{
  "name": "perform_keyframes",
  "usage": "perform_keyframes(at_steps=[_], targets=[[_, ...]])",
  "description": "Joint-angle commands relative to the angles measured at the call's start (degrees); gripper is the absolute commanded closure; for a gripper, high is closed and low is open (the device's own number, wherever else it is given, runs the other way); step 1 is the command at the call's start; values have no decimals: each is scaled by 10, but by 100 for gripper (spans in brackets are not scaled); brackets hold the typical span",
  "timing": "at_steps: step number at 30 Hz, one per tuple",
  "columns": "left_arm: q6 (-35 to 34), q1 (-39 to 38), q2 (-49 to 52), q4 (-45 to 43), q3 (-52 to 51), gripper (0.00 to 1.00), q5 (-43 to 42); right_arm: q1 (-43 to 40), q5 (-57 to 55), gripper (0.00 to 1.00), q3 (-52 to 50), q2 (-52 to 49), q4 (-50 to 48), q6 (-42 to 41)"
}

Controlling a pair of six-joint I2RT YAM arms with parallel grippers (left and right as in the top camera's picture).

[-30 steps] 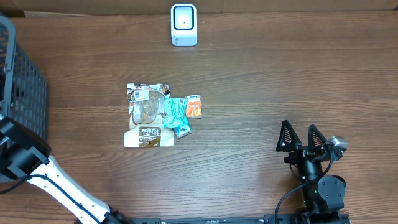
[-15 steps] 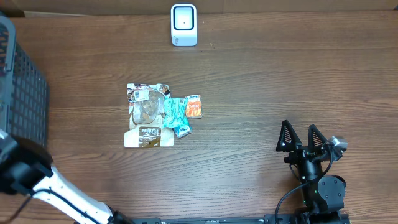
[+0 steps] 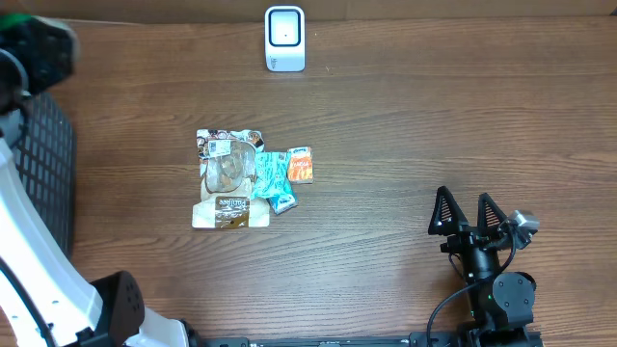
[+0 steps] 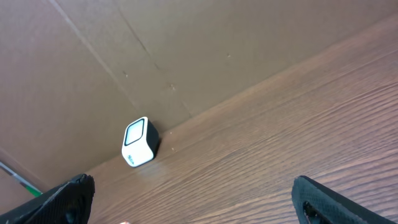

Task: Scan the item barcode
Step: 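Carry the jar out and set it left of the snack bag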

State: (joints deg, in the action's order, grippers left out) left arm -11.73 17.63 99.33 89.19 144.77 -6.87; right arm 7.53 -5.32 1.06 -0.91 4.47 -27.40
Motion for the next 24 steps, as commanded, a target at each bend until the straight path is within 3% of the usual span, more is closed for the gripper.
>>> perform_keyframes(at_steps=[1, 9, 19, 24], targets=[[3, -68, 8, 49, -5, 73, -2, -1, -1, 0, -6, 3, -3, 2], [14, -174, 45, 62, -158, 74, 12, -1, -1, 0, -6, 3, -3, 2], [-16, -191, 47, -94, -465, 74, 71, -1, -1, 0, -6, 3, -3, 2], [-42, -184, 47, -174, -562, 73, 120, -1, -1, 0, -6, 3, -3, 2]])
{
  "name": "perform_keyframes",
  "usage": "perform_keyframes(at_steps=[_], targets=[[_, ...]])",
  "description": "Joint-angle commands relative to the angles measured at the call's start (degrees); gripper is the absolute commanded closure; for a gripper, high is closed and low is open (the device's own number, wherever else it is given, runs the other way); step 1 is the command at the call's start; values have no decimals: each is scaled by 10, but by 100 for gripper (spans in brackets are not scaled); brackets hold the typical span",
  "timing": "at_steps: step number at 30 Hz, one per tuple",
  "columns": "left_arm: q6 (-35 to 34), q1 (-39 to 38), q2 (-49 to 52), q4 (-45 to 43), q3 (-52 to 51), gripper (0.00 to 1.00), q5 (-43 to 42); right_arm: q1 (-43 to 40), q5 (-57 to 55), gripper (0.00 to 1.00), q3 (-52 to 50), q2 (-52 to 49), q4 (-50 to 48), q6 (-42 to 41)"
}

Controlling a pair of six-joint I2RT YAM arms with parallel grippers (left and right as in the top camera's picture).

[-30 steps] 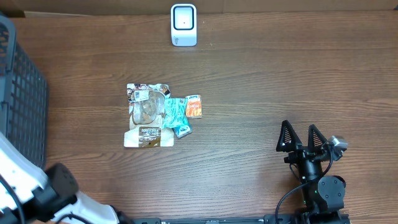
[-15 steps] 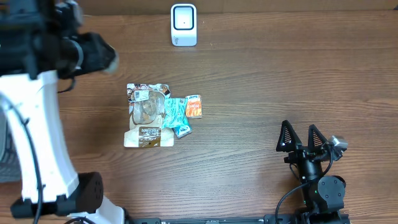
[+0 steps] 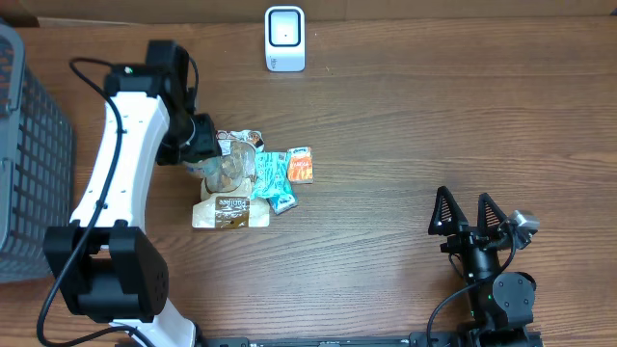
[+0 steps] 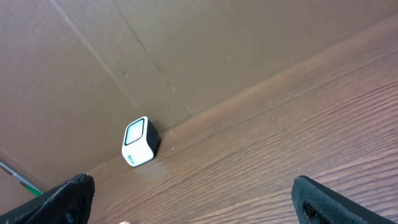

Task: Scan the item barcode
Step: 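Carry the jar out and set it left of the snack bag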

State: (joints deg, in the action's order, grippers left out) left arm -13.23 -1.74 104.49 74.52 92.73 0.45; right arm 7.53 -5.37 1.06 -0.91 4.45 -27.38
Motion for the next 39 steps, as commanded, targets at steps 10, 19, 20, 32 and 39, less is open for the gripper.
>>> perform_keyframes(at_steps=[10, 19, 20, 32, 39], targets=[[-70, 88, -4, -151, -150, 73, 61, -1, -1, 0, -6, 3, -2, 2], [-79, 92, -3, -280, -241, 75, -19, -1, -1, 0, -6, 3, -2, 2], [-81, 85, -3, -292, -252, 74, -32, -1, -1, 0, -6, 3, -2, 2], [-93, 28, -3, -292, -258, 69, -88, -1, -1, 0, -6, 3, -2, 2], [-90, 45, -3, -276, -257, 62, -62, -1, -1, 0, -6, 3, -2, 2]])
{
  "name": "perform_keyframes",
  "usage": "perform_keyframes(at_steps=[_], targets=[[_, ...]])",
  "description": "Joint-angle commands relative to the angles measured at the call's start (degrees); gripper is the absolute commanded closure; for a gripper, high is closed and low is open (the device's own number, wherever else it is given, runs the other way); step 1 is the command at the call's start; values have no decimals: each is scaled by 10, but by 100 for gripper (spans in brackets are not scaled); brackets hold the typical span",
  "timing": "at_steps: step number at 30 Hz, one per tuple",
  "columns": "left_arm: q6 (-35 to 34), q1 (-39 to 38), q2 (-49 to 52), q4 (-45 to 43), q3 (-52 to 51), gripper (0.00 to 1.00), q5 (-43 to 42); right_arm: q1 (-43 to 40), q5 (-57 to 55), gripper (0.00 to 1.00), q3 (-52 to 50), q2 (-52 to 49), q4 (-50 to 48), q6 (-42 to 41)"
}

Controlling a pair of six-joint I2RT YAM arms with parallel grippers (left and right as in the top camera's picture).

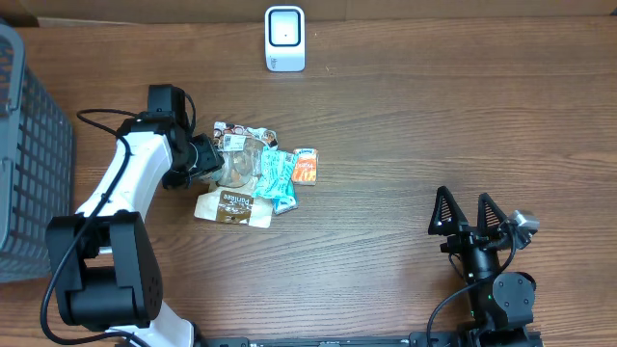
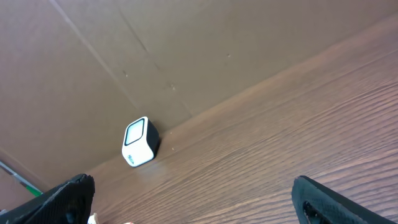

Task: Scan the item barcode
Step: 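Carry the jar out and set it left of the snack bag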

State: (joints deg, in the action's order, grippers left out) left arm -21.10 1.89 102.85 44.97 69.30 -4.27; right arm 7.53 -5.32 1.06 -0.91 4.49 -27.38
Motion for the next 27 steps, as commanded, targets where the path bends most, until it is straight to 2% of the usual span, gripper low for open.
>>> perform_keyframes(at_steps=[1, 6, 12, 14, 15, 16, 17, 21, 27], targets=[[-12, 12, 13, 27, -21, 62, -4, -1, -1, 0, -6, 3, -3, 2], [-11, 33, 13, 66, -1, 64, 56, -1, -1, 0, -6, 3, -3, 2], [3, 35, 13, 86, 25, 63, 77, -1, -1, 0, -6, 3, -3, 2], [3, 35, 13, 83, 26, 55, 77, -1, -1, 0, -6, 3, -3, 2], [3, 35, 13, 84, 28, 43, 76, -1, -1, 0, -6, 3, -3, 2], [3, 35, 13, 85, 30, 28, 76, -1, -1, 0, -6, 3, -3, 2], [3, 35, 13, 90, 34, 22, 73, -1, -1, 0, -6, 3, -3, 2], [3, 35, 12, 145, 94, 19, 73, -1, -1, 0, -6, 3, -3, 2], [51, 36, 12, 287, 309, 15, 47, -1, -1, 0, -6, 3, -3, 2]])
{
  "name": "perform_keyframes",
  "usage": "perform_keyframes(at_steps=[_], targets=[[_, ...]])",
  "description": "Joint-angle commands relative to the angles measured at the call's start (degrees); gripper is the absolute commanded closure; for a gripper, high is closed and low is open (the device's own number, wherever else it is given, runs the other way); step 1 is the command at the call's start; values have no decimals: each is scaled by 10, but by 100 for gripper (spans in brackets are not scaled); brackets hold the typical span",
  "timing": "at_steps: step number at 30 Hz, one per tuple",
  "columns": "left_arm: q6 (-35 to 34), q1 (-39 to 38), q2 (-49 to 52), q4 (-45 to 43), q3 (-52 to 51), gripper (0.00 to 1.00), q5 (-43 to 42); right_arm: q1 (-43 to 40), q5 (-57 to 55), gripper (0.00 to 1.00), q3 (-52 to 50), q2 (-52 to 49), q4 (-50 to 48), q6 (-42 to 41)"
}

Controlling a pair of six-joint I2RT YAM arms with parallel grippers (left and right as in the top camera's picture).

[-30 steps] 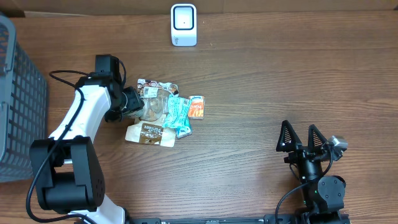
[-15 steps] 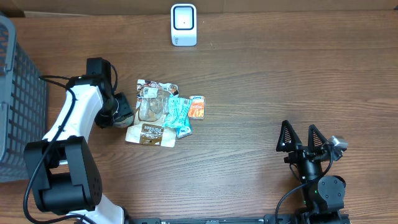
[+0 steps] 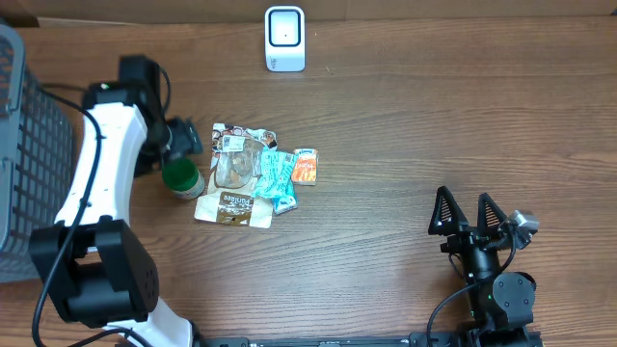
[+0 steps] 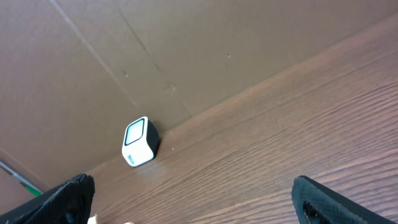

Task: Scan the item barcode

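The white barcode scanner point(image 3: 284, 39) stands at the table's far edge, its window facing up; the right wrist view shows the scanner point(image 4: 140, 142) against a cardboard wall. A small round green-topped container point(image 3: 180, 178) sits at the tip of my left gripper point(image 3: 181, 159), which looks shut on it, just left of a pile of packets. The fingers themselves are hidden. Near the front right, my right gripper point(image 3: 467, 214) rests open and holds nothing; in its own view the gripper point(image 4: 199, 211) shows only bare wood between the fingertips.
The pile holds a brown pouch point(image 3: 231, 198), a teal packet point(image 3: 275, 178) and an orange packet point(image 3: 305, 166). A dark mesh basket point(image 3: 29, 145) fills the left edge. A cardboard wall point(image 4: 205, 50) backs the table.
My left gripper was at the pile's left edge; now it is farther left, with the green-topped container at its tip, out of the pile. The right arm has not moved.
At first the left arm was off at the left edge and the pile lay untouched. Then its gripper was over the pile's upper left corner, later at the pile's left side with the packets shifted. Now it is left of the pile with the green-topped container.
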State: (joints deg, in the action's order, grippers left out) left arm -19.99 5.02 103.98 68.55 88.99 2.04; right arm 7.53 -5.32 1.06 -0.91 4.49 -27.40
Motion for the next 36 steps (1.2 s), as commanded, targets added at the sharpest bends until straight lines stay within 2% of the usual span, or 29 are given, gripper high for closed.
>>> perform_keyframes(at_steps=[1, 7, 10, 11, 12, 18, 23, 28, 36], targets=[[47, 7, 0, 73, 148, 15, -17, -1, -1, 0, -6, 3, -3, 2], [72, 37, 0, 180, 369, 6, -15, -1, -1, 0, -6, 3, -3, 2], [71, 71, -1, 207, 442, 5, -15, -1, -1, 0, -6, 3, -3, 2], [71, 89, -1, 218, 465, 0, -15, -1, -1, 0, -6, 3, -3, 2], [71, 105, -1, 225, 477, 0, -14, -1, -1, 0, -6, 3, -3, 2], [37, 250, -2, 251, 483, 0, -14, -1, -1, 0, -6, 3, -3, 2], [37, 330, -2, 258, 483, 0, -14, -1, -1, 0, -6, 3, -3, 2], [37, 355, -2, 268, 483, 0, -14, -1, -1, 0, -6, 3, -3, 2], [37, 355, -2, 271, 483, 0, -14, -1, -1, 0, -6, 3, -3, 2]])
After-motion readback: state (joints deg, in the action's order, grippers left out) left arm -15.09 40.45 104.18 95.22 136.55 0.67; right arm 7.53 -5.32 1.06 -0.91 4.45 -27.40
